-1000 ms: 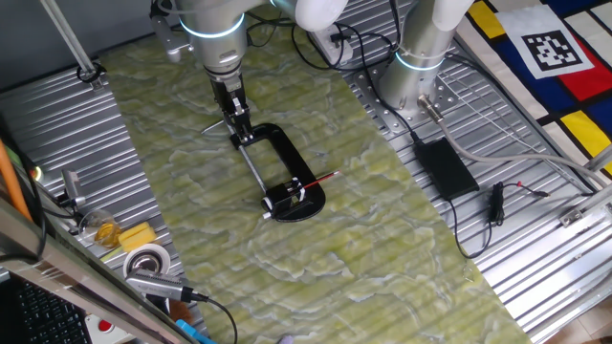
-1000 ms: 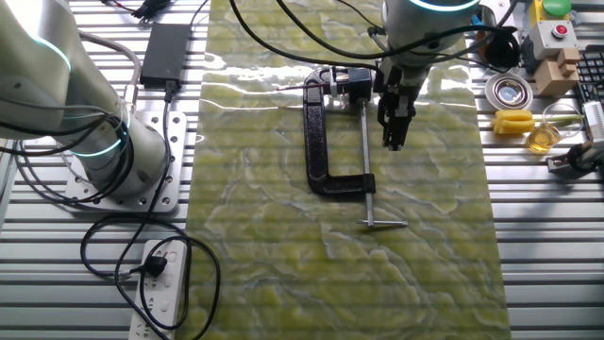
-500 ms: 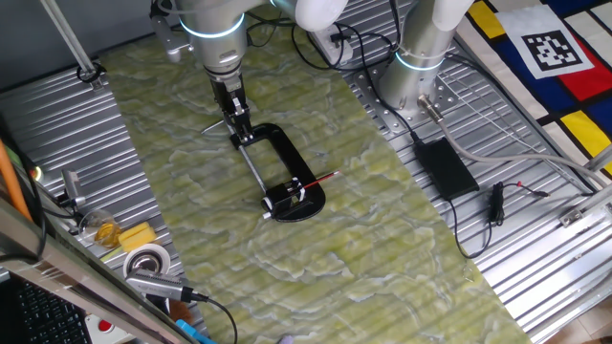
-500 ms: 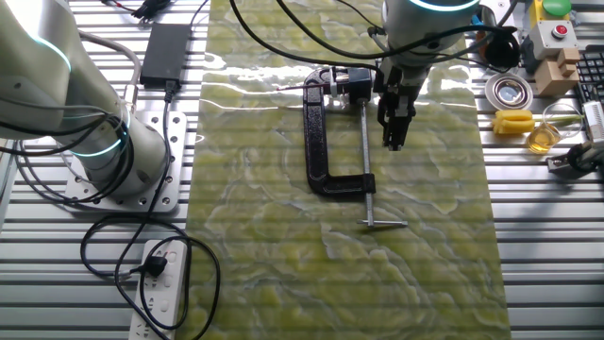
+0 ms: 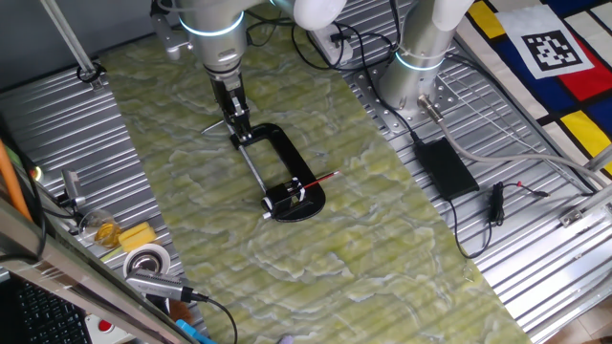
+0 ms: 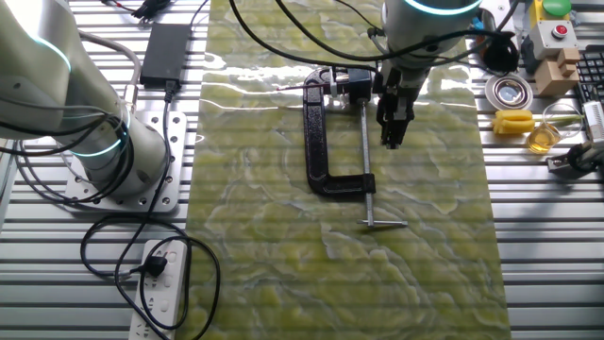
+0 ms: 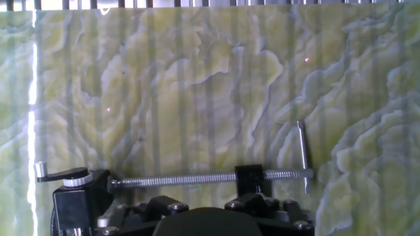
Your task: Sharpen the pencil with a pencil sharpener
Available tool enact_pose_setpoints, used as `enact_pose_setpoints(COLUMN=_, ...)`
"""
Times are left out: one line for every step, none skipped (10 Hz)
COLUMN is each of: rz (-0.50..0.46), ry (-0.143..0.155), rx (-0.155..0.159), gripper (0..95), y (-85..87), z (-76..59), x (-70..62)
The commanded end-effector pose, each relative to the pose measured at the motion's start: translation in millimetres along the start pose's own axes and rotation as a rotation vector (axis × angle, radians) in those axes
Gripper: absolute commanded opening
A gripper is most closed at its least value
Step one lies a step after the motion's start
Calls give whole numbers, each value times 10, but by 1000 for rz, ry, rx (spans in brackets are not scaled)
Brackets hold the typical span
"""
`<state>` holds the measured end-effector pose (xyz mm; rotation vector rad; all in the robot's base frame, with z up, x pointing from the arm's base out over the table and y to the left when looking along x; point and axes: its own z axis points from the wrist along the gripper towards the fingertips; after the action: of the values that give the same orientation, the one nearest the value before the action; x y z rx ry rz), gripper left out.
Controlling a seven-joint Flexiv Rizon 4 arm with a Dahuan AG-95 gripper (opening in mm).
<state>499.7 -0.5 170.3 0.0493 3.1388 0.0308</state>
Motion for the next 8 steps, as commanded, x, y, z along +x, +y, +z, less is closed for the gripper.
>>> enact_pose_setpoints(rz=0, ry=1, rx=0, gripper=0, y=5, z=4, x=-3)
enact_pose_setpoints(rz=0, ry=2, rx=0, gripper=0, y=5, z=4, x=-3)
enact_pose_setpoints(rz=1, ry=2, rx=1, gripper=0, y=5, z=4, x=-3)
enact_pose_setpoints(rz=1, ry=2, rx=0, gripper=0, y=5, z=4, x=-3)
enact_pose_setpoints(rz=1, ry=2, rx=0, gripper=0, y=5, z=4, x=-3)
enact_pose_setpoints(rz=5, ry=5, rx=0, gripper=0, y=4, z=5, x=-4)
enact_pose_setpoints(rz=6, ry=9, rx=-1, gripper=0, y=5, z=4, x=-5)
enact_pose_setpoints(rz=4, ry=8, rx=-1, gripper=0, y=5, z=4, x=-6)
